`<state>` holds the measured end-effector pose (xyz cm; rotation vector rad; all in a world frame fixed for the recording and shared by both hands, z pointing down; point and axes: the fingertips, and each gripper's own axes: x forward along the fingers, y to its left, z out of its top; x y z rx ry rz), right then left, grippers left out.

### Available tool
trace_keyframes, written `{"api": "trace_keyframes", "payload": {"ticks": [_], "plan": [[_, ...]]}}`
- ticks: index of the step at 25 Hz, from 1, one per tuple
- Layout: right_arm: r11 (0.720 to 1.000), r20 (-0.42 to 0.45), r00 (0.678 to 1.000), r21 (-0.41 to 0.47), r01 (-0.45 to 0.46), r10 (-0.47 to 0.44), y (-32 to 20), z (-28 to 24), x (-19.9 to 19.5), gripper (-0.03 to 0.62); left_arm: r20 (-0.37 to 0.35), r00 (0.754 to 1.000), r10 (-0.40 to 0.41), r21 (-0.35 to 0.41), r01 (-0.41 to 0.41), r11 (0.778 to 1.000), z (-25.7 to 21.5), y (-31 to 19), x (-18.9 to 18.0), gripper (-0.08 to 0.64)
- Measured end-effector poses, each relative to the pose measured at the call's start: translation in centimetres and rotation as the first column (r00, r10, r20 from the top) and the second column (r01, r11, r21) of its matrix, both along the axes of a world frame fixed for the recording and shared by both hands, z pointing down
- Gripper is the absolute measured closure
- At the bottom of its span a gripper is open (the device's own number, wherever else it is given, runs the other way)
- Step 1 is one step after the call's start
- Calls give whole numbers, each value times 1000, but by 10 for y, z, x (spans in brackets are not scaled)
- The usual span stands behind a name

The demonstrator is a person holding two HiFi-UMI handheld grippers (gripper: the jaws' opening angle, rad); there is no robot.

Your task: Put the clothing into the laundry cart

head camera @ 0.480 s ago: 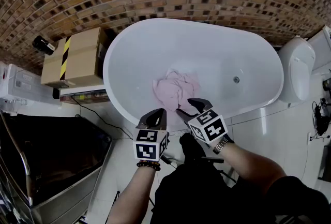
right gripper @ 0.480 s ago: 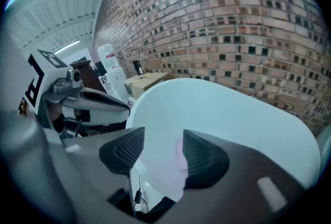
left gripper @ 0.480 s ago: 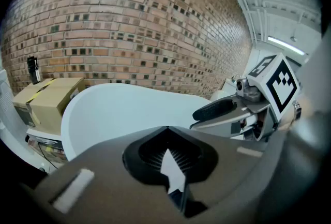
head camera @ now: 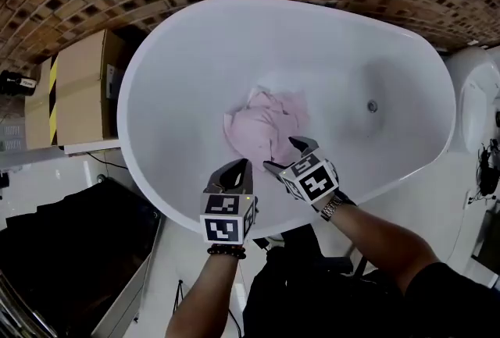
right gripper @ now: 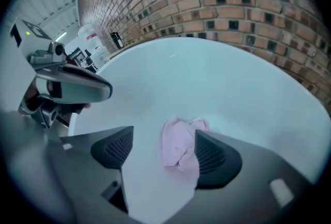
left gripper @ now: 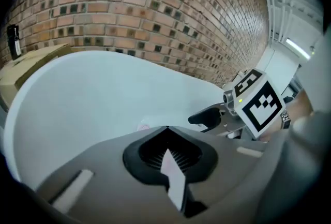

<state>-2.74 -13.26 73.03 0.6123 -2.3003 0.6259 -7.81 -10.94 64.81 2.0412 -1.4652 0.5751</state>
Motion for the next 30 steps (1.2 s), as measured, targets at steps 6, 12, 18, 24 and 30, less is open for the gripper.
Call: {"api": "trace_keyframes", "payload": {"ticks": [6,12,18,24,30], "plan": [[997,-57,998,-80,-22,18,-48,166,-23,179,-28,999,-38,-39,37,999,128,-59,-21,558],[990,-111,994,-139,-36,20,-71,301,-45,153,-41,997,-61,-129,56,990,240,-87,-34,558],[981,-155,988,-196,-18,-13,-81,380,-58,137,-40,997,-68,-187,59,981,313,-112,-39,560],[968,-168,986,-250,-25,-18,-88,456,-61,81,-3,995,-96,-226,93,970,370,-124,-48,560],[961,-201,979,-275,-38,-19,-93,524,-62,5,28,996,-87,-235,92,968,401,-128,-54,560]]}}
